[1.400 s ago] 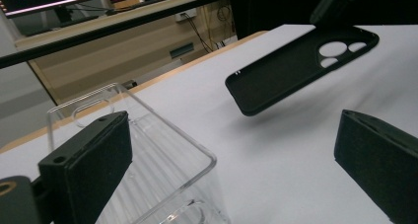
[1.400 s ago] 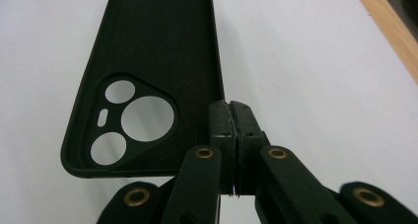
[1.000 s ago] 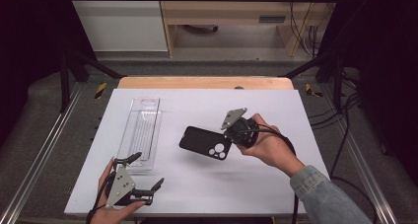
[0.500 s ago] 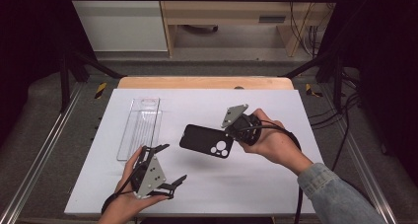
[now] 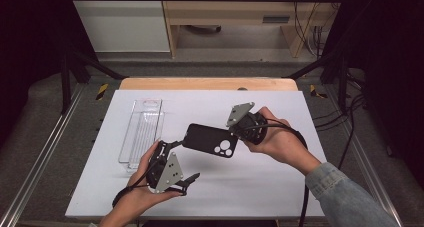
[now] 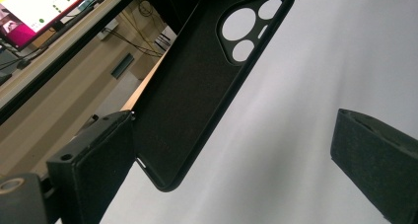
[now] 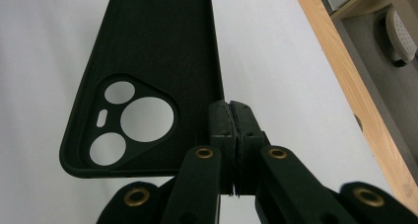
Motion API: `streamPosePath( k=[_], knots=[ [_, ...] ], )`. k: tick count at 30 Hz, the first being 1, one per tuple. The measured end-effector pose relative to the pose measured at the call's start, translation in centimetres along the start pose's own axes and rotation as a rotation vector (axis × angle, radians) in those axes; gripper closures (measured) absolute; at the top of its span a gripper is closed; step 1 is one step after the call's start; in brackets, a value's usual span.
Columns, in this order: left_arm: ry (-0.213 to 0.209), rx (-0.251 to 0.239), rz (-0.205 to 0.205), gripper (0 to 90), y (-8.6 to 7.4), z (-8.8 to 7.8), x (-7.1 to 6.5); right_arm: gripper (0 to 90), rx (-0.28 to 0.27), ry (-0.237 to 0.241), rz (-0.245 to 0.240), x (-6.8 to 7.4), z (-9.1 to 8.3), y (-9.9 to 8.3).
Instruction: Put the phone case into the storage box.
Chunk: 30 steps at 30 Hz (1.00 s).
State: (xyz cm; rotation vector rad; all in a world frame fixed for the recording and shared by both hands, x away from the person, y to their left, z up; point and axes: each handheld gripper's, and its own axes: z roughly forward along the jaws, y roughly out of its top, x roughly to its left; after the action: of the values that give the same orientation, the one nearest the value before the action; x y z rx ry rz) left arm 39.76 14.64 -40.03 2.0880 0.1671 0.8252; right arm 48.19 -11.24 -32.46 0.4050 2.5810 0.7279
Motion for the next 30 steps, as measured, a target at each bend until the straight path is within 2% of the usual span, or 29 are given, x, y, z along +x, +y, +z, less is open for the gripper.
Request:
streamPosePath(
  k=[6, 13, 23, 30],
  knots=[
    [-0.016, 0.012, 0.030, 3.2, 0.4, 0.4, 0.1, 89.6, -0.003, -0.004, 0.002, -0.2, 0.0, 0.0],
    [-0.022, 0.018, 0.045, 3.6, 0.7, 0.6, 0.3, 89.6, -0.009, -0.003, -0.005, -0.2, 0.0, 0.0],
    [-0.007, 0.010, 0.081, 4.7, 1.3, 0.3, 0.6, 89.6, -0.001, -0.006, -0.006, -0.3, 0.1, 0.2],
    [0.003, 0.010, 0.085, 4.7, 1.6, 0.0, 1.3, 89.5, -0.002, -0.005, -0.008, -0.4, 0.2, 0.2]
  ],
)
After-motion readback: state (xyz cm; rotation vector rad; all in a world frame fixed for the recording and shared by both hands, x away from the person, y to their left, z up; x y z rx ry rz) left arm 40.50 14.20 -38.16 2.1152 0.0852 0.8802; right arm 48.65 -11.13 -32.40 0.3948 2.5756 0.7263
